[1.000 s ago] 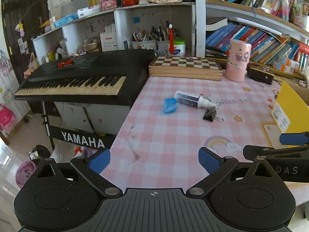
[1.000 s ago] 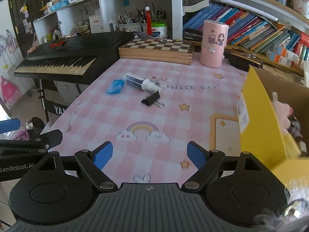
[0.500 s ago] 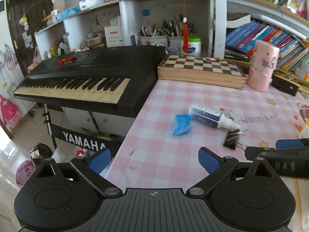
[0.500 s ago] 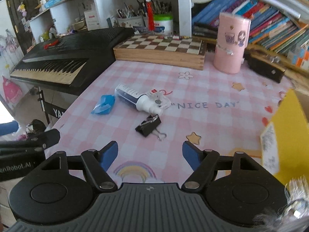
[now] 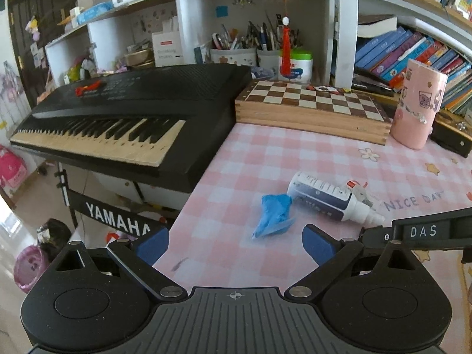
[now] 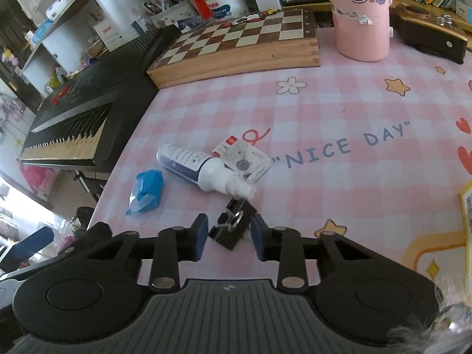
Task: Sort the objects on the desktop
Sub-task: 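Grasp the blue cloth with the left tool while the right tool grasps the black binder clip, then lift the blue cloth and binder clip and carry them toward the yellow box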
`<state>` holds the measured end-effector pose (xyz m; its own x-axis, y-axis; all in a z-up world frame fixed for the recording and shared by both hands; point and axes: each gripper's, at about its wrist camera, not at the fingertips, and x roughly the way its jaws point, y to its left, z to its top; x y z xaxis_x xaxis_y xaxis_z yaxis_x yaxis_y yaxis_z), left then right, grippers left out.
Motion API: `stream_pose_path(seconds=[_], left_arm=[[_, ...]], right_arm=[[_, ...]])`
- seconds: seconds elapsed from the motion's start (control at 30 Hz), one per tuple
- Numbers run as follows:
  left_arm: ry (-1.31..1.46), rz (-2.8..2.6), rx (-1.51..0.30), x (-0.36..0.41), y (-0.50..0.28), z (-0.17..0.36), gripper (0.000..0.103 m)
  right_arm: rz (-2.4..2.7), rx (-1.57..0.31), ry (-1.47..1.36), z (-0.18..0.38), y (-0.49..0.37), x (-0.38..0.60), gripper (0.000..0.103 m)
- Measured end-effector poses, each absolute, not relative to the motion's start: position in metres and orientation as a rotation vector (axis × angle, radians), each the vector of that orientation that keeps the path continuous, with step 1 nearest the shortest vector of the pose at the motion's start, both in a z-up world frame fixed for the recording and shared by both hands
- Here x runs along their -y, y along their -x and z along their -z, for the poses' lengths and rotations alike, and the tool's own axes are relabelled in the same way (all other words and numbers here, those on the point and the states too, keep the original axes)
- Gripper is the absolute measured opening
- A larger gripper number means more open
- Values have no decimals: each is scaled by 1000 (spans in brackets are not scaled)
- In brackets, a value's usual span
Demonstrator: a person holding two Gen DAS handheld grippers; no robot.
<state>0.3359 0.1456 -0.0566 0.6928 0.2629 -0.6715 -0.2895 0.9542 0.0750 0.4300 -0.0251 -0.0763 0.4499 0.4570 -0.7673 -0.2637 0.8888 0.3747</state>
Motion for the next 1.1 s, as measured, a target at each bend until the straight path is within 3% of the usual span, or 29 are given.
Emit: stream_pose_path(seconds=[0.17, 0.4, 0.57, 0.67, 1.1], left_arm=[[15, -287, -765, -142, -358, 66, 92], [-12, -244, -794, -137, -388, 82, 81], [-15, -224, -840, -137, -404, 98, 57], [19, -192, -827, -137, -405, 98, 32], [135, -115, -745, -131, -343, 52, 29]], right_arm=[[-461, -1024, -243, 78, -439, 27, 10], [-492, -943, -136, 60, -432, 37, 2], [-468, -877, -59, 52, -424, 46, 2], [-462, -861, -37, 51, -420, 50, 2], [-464, -821, -14, 32, -387, 64, 2]])
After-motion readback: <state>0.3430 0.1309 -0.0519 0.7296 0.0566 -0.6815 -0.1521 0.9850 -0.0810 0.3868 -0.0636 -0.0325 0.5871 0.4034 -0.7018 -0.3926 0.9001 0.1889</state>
